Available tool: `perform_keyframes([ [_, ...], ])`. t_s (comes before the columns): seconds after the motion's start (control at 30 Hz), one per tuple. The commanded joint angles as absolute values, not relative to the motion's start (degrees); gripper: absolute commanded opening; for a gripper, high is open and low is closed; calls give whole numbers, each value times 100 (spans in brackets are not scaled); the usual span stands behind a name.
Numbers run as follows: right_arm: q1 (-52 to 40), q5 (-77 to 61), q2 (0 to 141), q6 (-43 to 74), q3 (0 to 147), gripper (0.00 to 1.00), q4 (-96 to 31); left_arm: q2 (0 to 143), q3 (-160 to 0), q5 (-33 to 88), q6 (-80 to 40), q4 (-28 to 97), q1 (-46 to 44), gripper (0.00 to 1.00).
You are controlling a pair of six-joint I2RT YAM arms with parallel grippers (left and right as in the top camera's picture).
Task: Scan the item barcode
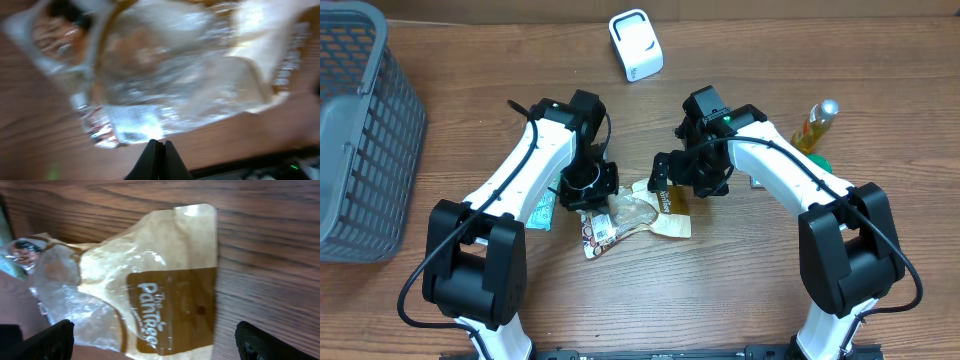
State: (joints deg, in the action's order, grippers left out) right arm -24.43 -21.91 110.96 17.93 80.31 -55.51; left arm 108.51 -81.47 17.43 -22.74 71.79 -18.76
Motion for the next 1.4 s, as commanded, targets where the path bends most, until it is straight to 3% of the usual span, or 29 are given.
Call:
perform_keyframes([
  [0.0,-2469,-2412,11148,1730,8132,100,-5516,10777,-8125,1085,-2443,7299,-1892,4],
  [0.4,-2469,-2987,11347,1782,7671,98,-5037,10790,-7192,751,-2585,6285,-1914,4],
  [0.5,-2469,-3343,11428,1782,7540,94,-4772,10790,-6969,751,-2630,6071,-1916,4],
  [0.63,-2469,-3717,11502,1837,7367,77,-4355,10790,-6823,746,-2641,5968,-1916,4],
  [0.73,-2473,-3745,11502,2027,7229,72,-4110,10790,-6818,746,-2644,5953,-1916,4],
  [1.37,-2587,-3697,11502,2088,7118,81,-3900,10790,-6818,707,-2934,5811,-1916,4],
])
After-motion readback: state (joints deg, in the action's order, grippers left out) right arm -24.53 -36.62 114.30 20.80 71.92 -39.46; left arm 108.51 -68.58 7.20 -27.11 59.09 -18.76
